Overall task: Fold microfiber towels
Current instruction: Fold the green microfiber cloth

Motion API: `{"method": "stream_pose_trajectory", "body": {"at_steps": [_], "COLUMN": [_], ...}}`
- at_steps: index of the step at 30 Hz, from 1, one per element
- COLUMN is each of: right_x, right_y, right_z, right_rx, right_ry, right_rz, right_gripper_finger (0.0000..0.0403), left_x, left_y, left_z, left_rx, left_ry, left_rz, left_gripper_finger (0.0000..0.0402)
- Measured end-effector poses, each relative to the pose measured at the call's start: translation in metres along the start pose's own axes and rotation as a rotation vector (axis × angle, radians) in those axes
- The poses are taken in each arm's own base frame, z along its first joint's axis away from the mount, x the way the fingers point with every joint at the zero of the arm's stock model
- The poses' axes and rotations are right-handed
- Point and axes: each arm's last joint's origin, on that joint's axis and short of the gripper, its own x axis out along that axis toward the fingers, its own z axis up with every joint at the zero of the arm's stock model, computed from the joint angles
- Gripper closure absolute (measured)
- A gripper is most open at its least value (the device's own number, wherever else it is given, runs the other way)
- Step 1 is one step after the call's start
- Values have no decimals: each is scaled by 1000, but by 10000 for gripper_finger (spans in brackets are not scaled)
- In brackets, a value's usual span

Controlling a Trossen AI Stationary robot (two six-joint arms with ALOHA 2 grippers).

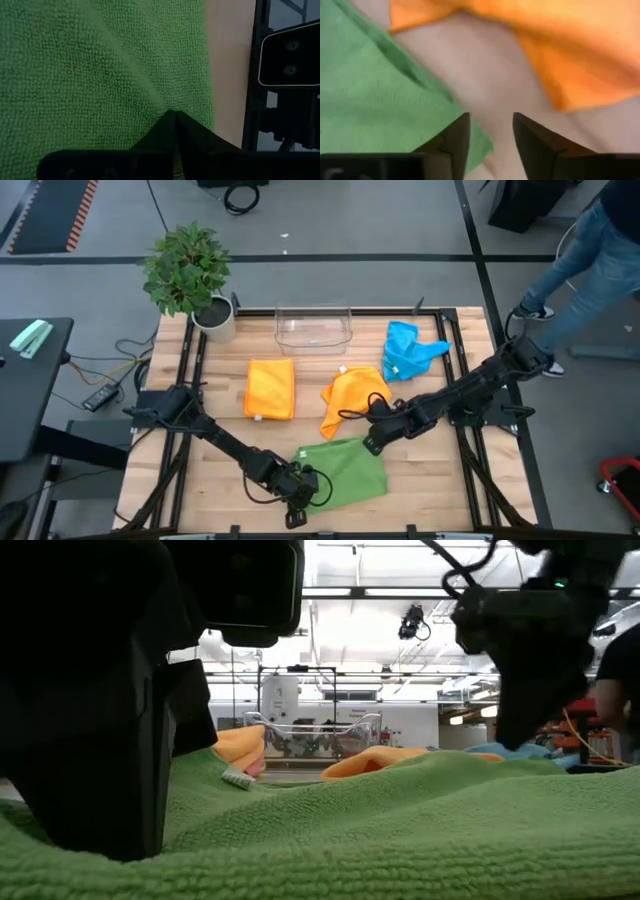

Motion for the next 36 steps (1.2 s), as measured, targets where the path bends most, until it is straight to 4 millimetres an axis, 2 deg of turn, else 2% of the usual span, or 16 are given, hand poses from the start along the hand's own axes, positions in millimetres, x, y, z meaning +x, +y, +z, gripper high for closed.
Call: {"method": "stream_pose_trajectory", "body": {"at_steps": [3,5,8,10,13,15,20,26,30,33,36], "right_x": [-14,-27,-39,-36,-22,-18,-8,-20,-37,-36,-33], "right_y": [5,14,36,46,48,51,60,74,81,77,74], "right_z": [7,7,-10,-28,-55,-68,-98,-110,-116,-119,-118], "right_rx": [-43,-65,-82,-77,-55,-33,-63,-31,-292,-497,-604], "right_ry": [-24,-49,-84,-63,-12,10,105,54,-74,-118,-103], "right_rz": [-3,60,238,316,326,365,404,427,458,408,381], "right_gripper_finger": [220,213,226,266,365,389,398,395,384,375,365], "left_x": [0,0,-1,-1,-1,-1,-2,-5,-8,-9,-21], "left_y": [-2,-4,-7,-7,-8,-8,-2,12,18,20,21], "left_z": [-1,-3,-5,-5,-5,-5,2,20,27,31,34], "left_rx": [-4,-4,8,10,12,13,1,-29,15,66,118], "left_ry": [24,34,38,38,33,27,-4,-48,-63,-49,-14], "left_rz": [-34,-47,-56,-57,-61,-57,-33,-16,-17,-40,-75], "left_gripper_finger": [364,366,380,392,394,387,392,387,392,389,360]}}
